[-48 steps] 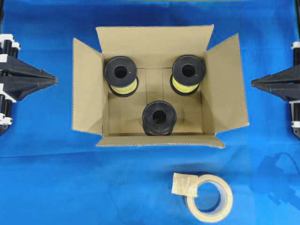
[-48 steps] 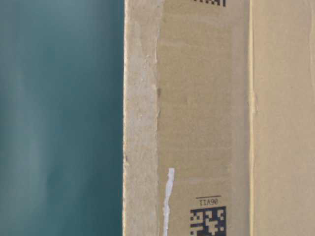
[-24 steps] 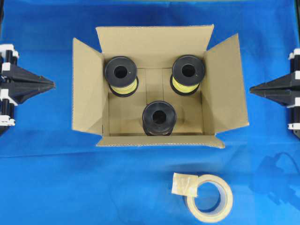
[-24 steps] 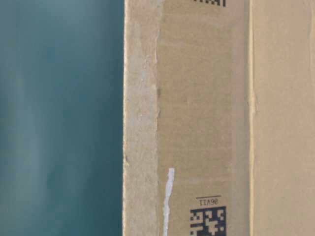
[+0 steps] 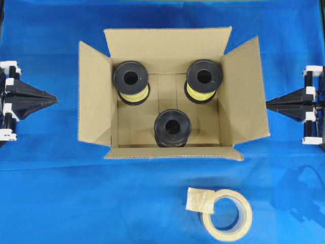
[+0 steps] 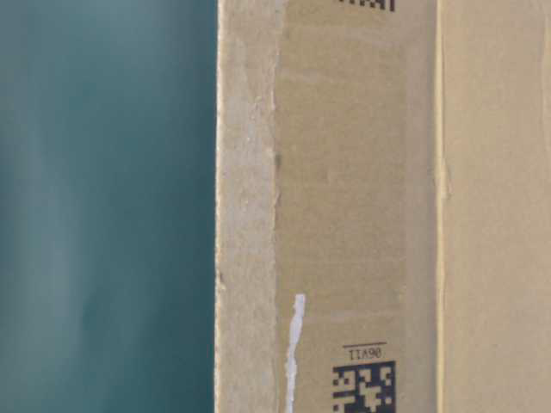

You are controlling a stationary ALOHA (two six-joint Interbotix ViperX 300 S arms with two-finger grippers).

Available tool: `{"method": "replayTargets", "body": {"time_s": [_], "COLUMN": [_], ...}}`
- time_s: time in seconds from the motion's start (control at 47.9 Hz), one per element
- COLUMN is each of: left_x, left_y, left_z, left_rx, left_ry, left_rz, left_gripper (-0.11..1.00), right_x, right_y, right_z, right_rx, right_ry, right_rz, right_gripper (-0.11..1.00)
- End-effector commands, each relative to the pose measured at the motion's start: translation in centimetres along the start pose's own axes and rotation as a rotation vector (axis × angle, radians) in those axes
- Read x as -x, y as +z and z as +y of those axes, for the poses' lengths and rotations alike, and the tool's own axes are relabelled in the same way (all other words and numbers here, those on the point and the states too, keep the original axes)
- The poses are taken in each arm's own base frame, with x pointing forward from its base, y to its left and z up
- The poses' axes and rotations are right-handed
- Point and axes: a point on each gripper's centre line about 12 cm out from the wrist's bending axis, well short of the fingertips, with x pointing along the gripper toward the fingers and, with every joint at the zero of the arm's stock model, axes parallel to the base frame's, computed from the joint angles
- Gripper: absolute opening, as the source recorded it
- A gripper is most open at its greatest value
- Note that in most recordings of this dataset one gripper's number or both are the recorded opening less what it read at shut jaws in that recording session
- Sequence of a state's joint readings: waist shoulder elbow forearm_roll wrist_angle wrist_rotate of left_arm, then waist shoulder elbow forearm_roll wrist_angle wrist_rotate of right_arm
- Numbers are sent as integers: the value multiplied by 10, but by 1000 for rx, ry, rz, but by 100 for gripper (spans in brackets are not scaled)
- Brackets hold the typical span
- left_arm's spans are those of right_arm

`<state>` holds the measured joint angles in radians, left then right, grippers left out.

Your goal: Close the cardboard box.

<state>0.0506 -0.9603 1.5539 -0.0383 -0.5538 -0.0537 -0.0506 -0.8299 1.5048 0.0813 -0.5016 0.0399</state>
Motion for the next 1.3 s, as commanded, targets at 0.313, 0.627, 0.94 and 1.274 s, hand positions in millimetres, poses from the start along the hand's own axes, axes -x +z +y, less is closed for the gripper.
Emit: {"method": "replayTargets", "body": {"time_s": [0.313,0.627,0.94,1.274], "left_x": [-13,-68,-135,-165], "left_y": [16,26,29,34], "left_z": [-1,-4,-6,-6], "left_rx": [5,-30,-51,-74], "left_ry": [1,-2,0,6], "left_rz": [-19,19,15,27], "left_gripper": [0,0,0,0], "right_x": [-12,-35,-71,-105], "right_y": [15,29,49,56], "right_z": [1,3,7,8], "right_rx": [-12,13,60,71], "right_ry": [-8,-10,-3,-8], "right_rz": [-40,-51,-62,-36], "right_gripper": [0,0,0,0]}}
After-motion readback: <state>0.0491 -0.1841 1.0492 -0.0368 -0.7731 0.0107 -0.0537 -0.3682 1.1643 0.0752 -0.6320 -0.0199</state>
